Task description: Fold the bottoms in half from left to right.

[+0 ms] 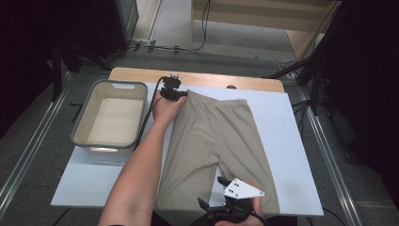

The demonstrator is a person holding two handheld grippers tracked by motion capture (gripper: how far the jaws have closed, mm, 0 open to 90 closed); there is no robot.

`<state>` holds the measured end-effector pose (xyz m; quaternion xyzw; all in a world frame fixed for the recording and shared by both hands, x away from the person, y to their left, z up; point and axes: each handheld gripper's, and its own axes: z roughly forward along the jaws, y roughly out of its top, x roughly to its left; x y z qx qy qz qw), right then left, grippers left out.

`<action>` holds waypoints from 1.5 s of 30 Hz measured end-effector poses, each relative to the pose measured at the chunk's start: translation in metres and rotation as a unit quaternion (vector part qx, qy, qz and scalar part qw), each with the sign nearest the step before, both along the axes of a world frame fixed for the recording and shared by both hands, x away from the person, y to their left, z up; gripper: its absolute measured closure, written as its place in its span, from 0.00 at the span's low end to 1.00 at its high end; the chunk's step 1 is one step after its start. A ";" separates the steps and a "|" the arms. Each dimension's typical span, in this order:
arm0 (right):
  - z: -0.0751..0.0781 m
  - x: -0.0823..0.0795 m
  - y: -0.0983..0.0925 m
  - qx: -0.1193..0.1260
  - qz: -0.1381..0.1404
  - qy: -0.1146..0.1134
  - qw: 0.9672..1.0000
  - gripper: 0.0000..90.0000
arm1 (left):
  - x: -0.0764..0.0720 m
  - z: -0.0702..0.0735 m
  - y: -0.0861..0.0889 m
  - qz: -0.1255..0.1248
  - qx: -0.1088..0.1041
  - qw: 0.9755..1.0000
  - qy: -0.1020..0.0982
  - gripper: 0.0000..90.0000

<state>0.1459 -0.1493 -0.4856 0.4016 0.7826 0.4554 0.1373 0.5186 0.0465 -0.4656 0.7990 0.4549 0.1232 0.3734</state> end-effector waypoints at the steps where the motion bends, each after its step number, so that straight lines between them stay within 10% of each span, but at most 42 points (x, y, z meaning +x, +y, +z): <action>1: 0.002 0.002 0.005 -0.001 -0.004 0.000 1.000 0.14 | 0.000 0.005 0.000 -0.003 -0.002 1.000 -0.003 0.97; 13: -0.004 0.017 0.079 -0.029 0.035 0.001 0.999 0.43 | 0.002 0.029 0.002 -0.014 -0.005 1.000 -0.018 0.97; 22: -0.029 0.019 0.128 -0.060 0.064 0.018 0.996 0.46 | 0.001 0.027 0.005 -0.014 -0.004 1.000 -0.015 0.97; 29: -0.037 0.011 0.138 -0.085 0.034 -0.004 0.996 0.57 | 0.001 0.024 0.007 -0.012 -0.008 1.000 -0.010 0.97; 34: -0.036 0.015 0.132 -0.071 0.028 0.021 0.997 0.97 | 0.000 0.022 0.006 -0.012 -0.009 1.000 -0.009 0.97; 45: -0.019 0.018 0.124 -0.023 0.070 0.018 0.997 0.99 | 0.002 0.025 0.013 0.002 -0.015 1.000 -0.012 0.97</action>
